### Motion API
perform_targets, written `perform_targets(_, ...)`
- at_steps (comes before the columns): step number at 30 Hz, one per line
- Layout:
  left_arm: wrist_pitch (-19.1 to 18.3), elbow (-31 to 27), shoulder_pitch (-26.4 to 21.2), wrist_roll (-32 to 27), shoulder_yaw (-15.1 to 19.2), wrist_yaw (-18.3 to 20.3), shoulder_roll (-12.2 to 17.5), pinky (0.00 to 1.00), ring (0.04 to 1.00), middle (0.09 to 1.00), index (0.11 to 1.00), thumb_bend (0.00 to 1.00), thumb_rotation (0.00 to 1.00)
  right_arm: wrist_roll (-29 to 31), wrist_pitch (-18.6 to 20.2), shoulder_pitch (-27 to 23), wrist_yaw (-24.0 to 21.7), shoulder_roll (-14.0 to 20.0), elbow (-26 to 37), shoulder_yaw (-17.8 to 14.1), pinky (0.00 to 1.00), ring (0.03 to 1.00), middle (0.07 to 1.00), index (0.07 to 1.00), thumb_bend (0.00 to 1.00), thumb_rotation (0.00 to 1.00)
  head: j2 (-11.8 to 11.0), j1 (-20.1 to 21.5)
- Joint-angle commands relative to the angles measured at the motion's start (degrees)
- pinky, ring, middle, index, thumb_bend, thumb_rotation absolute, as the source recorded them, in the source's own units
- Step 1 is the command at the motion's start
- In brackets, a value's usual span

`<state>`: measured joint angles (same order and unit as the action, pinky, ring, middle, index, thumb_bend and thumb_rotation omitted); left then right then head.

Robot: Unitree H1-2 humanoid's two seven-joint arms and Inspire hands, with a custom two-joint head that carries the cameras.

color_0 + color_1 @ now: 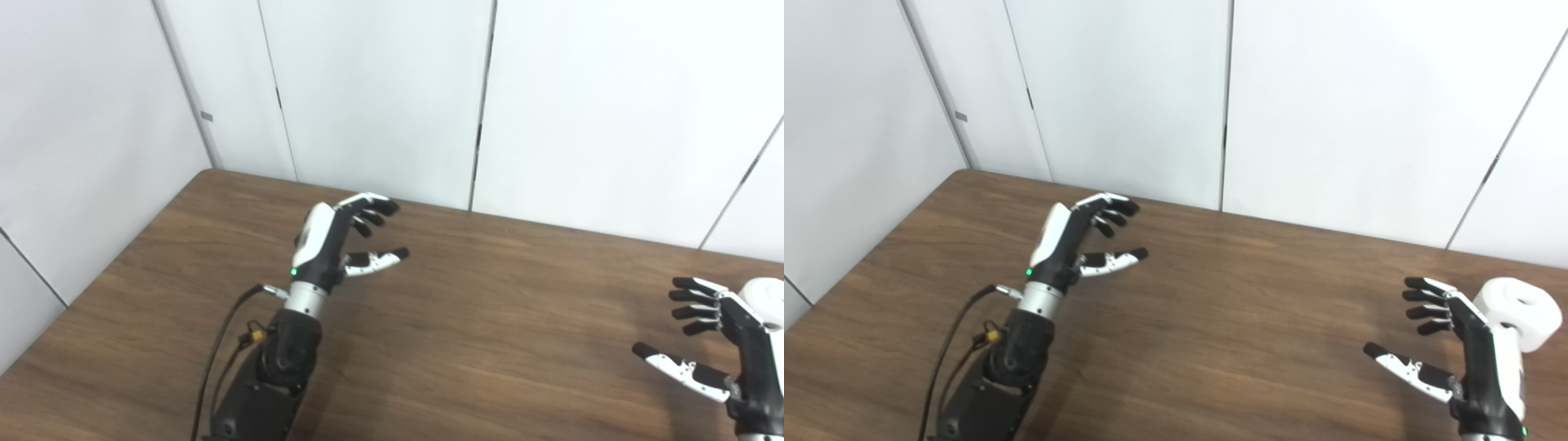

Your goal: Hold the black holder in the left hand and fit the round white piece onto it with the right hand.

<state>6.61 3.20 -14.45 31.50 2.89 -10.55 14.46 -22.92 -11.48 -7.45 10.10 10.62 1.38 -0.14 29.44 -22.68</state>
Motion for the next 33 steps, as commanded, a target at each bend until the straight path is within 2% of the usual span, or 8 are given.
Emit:
perform_targets(1, -1.05, -2.71, -2.91, 2.95, 1.41, -2.82, 2.33, 0.57, 0.670, 0.696, 0.620, 0.83, 0.04, 0.38, -0.88, -1.93, 0.08, 0.21, 2.23, -0.36, 0.46, 0.577, 0.656, 0.694, 0.64, 0.00, 0.08, 0.03)
perform_targets(4, -1.85, -2.42, -3.56, 3.00, 2.78, -3.29, 4.28, 0.60, 0.703, 0.729, 0.622, 0.83, 0.00, 0.08, -1.12, -2.00, 0.17, 0.20, 2.11, -0.48, 0.46, 0.576, 0.656, 0.692, 0.64, 0.00, 0.25, -0.14)
perform_targets(7, -1.94, -1.23, -4.15, 4.88, 3.28, -4.73, 6.38, 0.60, 0.700, 0.712, 0.625, 0.85, 0.00, 0.15, -1.20, -1.98, 0.20, 0.19, 2.06, -0.59, 0.45, 0.571, 0.656, 0.694, 0.64, 0.00, 0.36, 0.13)
perform_targets(11, -7.02, -1.48, -4.55, 8.40, 3.63, -4.23, 8.45, 0.60, 0.733, 0.740, 0.634, 0.85, 0.06, 0.26, -1.57, -2.00, 0.29, 0.23, 1.82, -0.70, 0.42, 0.547, 0.657, 0.695, 0.64, 0.00, 0.43, 0.14)
perform_targets(14, -8.23, -0.72, -4.90, 8.57, 4.55, -6.05, 8.86, 0.62, 0.789, 0.780, 0.635, 0.87, 0.04, -0.06, -1.34, -2.04, 0.41, 0.20, 1.89, -0.76, 0.42, 0.538, 0.653, 0.693, 0.65, 0.00, 0.48, 0.03)
perform_targets(18, -11.10, -0.06, -5.42, 8.20, 5.57, -5.99, 9.50, 0.67, 0.866, 0.832, 0.660, 0.87, 0.15, 0.15, -0.63, -1.90, 0.02, 0.13, 2.58, -0.90, 0.42, 0.539, 0.649, 0.691, 0.64, 0.00, 0.66, -0.10)
perform_targets(24, -14.42, 1.51, -5.82, 8.48, 4.95, -5.36, 10.97, 0.68, 0.920, 0.885, 0.689, 0.92, 0.23, -0.07, -0.98, -1.71, 0.01, 0.30, 2.90, -0.92, 0.42, 0.539, 0.649, 0.690, 0.64, 0.00, 0.83, 0.09)
perform_targets(33, -18.01, 2.21, -6.90, 7.71, 3.23, -3.72, 10.98, 0.76, 0.933, 0.905, 0.687, 0.97, 0.20, -0.40, -0.79, -1.59, -0.28, 0.54, 3.62, -1.09, 0.42, 0.540, 0.652, 0.689, 0.64, 0.00, 1.18, -0.03)
